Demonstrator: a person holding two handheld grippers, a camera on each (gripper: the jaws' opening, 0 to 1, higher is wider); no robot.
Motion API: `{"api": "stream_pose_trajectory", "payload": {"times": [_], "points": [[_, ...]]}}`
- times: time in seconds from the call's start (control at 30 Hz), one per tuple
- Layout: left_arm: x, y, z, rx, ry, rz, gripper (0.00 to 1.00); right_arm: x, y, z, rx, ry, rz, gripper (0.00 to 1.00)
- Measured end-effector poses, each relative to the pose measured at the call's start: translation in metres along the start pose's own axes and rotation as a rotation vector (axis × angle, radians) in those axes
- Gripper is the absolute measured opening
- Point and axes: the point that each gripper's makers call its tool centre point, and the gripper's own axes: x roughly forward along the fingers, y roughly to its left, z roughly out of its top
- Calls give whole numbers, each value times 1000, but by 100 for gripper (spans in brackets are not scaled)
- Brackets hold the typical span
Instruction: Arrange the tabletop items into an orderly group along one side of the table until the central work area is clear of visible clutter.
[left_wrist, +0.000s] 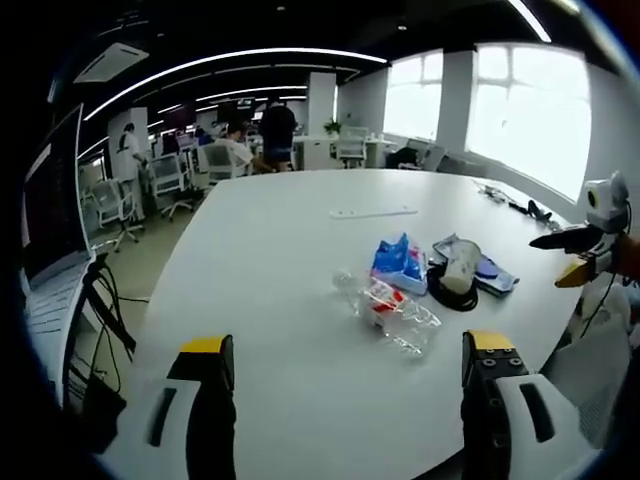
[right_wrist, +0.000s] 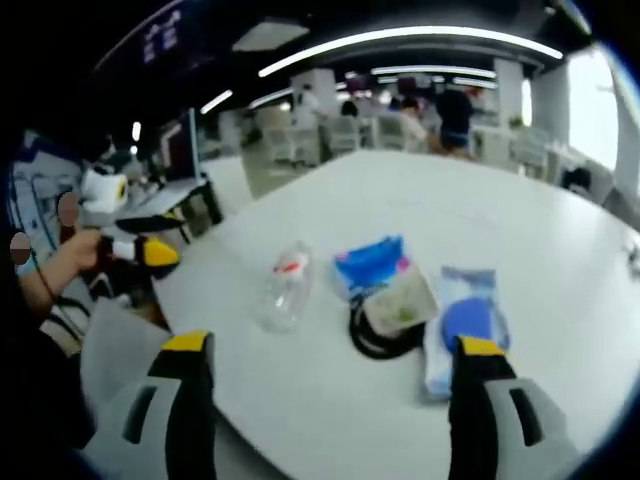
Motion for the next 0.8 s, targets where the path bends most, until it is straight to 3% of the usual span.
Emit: {"api": "stream_pose_trajectory", "payload": {"times": [0.8], "points": [[22,0,-1,18,17,-38,93,35,17,12,-21,27,68,93]]}}
